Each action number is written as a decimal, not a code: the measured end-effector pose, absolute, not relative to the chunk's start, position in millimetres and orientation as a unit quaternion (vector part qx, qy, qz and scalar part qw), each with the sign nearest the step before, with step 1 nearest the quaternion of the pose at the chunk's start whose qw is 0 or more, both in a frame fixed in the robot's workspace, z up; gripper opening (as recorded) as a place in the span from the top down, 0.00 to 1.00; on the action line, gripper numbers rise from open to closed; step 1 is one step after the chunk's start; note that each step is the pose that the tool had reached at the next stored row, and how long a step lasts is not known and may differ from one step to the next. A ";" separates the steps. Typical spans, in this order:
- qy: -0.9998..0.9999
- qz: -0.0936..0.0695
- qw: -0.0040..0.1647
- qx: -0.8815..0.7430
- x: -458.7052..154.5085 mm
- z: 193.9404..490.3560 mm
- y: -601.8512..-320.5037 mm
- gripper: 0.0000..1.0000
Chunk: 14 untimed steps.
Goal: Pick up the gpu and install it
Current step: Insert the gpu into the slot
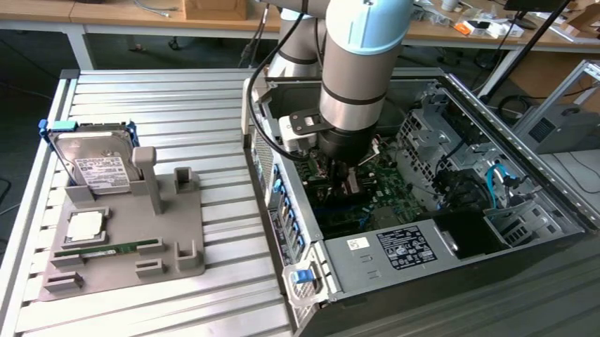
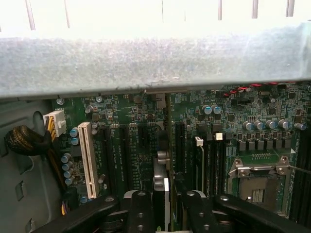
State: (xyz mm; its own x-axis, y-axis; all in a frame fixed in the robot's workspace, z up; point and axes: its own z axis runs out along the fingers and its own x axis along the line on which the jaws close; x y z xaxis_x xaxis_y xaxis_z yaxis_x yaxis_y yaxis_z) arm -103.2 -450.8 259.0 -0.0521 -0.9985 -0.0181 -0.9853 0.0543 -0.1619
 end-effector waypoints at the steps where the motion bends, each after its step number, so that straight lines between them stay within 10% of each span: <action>1: 0.723 -0.053 0.062 -0.686 -103.2 258.9 -450.8 0.73; 14: 0.725 -0.058 0.057 -0.683 -103.2 258.9 -450.8 0.73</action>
